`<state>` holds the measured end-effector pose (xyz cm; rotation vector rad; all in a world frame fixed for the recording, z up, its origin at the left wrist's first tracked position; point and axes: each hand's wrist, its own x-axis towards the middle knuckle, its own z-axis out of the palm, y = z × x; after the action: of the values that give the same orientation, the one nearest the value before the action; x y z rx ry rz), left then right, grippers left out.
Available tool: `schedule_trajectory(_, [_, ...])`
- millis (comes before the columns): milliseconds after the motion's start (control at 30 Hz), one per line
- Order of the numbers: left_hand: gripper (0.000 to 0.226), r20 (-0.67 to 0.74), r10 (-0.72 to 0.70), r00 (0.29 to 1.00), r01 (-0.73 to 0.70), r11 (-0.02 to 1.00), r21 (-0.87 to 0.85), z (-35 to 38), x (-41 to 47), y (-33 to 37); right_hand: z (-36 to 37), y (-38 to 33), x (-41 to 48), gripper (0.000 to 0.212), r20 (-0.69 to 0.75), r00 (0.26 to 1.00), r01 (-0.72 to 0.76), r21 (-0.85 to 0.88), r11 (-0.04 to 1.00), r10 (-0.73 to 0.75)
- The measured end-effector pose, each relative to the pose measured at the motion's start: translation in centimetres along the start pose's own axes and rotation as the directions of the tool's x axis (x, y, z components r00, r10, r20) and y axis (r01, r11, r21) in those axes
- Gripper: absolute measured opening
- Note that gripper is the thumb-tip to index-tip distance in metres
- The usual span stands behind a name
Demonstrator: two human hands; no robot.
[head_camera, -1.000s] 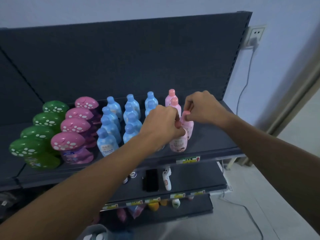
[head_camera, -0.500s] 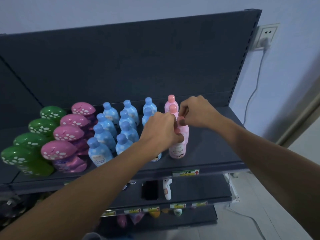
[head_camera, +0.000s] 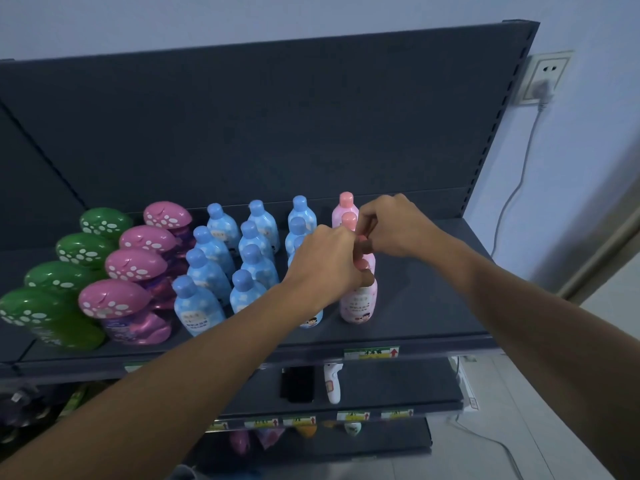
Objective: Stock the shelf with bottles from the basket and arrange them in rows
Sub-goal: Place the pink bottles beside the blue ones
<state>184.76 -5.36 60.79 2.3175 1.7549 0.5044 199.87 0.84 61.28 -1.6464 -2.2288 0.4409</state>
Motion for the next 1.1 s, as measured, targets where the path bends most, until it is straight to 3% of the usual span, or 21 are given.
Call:
schedule_trajectory(533, [0.018, -0.004, 0.007, 1.0, -0.008, 0.997, -0.074, 0.4, 0.0, -0.6, 0.0, 0.0, 0.0, 0.015, 0.008, 1.0, -0.008, 0.007, 1.0, 0.008])
schedule_trajectory(967, [0.01, -0.015, 0.082, 0.997, -0.082, 0.996, -0.032, 0.3, -0.4, -0.8, 0.1, -0.7, -0.2, 0.015, -0.009, 0.998, -0.059, -0.033, 0.998, 0.059])
schedule_trajectory(1100, [0.027, -0.015, 0.067, 0.998, -0.068, 0.996, -0.059, -0.2, -0.7, -1.4, -0.1, -1.3, -0.4, 0.013, -0.072, 0.995, -0.071, -0.064, 0.995, 0.067])
